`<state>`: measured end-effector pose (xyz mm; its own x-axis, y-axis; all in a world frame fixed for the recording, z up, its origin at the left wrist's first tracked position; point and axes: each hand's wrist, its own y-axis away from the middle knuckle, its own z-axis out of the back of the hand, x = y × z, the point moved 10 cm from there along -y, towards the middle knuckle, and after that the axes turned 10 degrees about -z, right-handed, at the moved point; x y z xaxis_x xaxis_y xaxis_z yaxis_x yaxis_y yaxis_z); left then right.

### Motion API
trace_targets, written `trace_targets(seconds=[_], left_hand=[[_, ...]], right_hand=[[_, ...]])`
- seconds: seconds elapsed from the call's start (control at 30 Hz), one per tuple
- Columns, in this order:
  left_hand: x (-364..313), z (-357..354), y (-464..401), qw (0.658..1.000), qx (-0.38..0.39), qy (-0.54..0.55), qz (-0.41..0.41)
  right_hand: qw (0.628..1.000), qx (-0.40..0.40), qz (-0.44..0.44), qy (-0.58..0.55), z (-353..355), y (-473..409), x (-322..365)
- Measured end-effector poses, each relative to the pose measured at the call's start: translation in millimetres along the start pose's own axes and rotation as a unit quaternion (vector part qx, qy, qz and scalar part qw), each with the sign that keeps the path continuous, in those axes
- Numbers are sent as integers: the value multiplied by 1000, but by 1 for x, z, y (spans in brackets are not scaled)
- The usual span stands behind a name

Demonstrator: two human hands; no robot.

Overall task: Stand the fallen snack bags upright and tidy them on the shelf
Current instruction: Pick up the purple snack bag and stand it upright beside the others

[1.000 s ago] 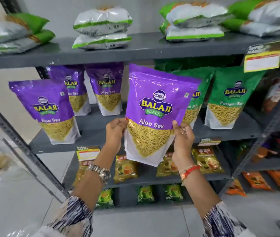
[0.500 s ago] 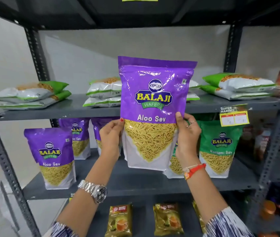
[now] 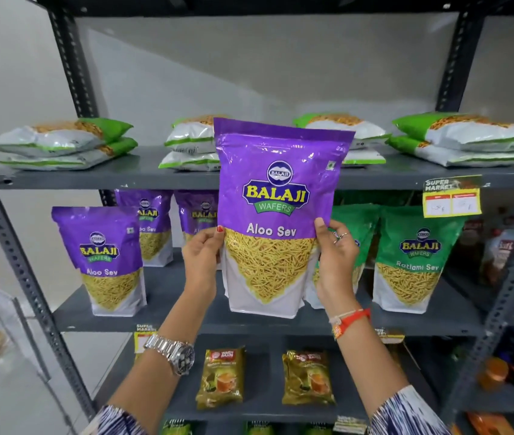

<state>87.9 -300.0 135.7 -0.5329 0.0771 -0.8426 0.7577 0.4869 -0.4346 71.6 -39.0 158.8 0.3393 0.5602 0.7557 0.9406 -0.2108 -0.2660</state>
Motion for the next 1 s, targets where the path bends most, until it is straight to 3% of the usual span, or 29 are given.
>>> trace_targets(seconds=[0.23, 0.5, 0.8, 1.0], left_hand=[[64, 52, 4, 998, -11, -31, 48], [119, 118, -30, 989, -63, -83, 101], [143, 160, -86, 981, -134, -110, 84], [172, 176, -91, 975, -100, -177, 85]], right_hand=[[996, 0, -84, 36, 11, 0, -93], [983, 39, -165, 74, -24, -19, -188], [973, 63, -198, 97, -72, -58, -259], [960, 81, -230, 140, -65, -46, -308]])
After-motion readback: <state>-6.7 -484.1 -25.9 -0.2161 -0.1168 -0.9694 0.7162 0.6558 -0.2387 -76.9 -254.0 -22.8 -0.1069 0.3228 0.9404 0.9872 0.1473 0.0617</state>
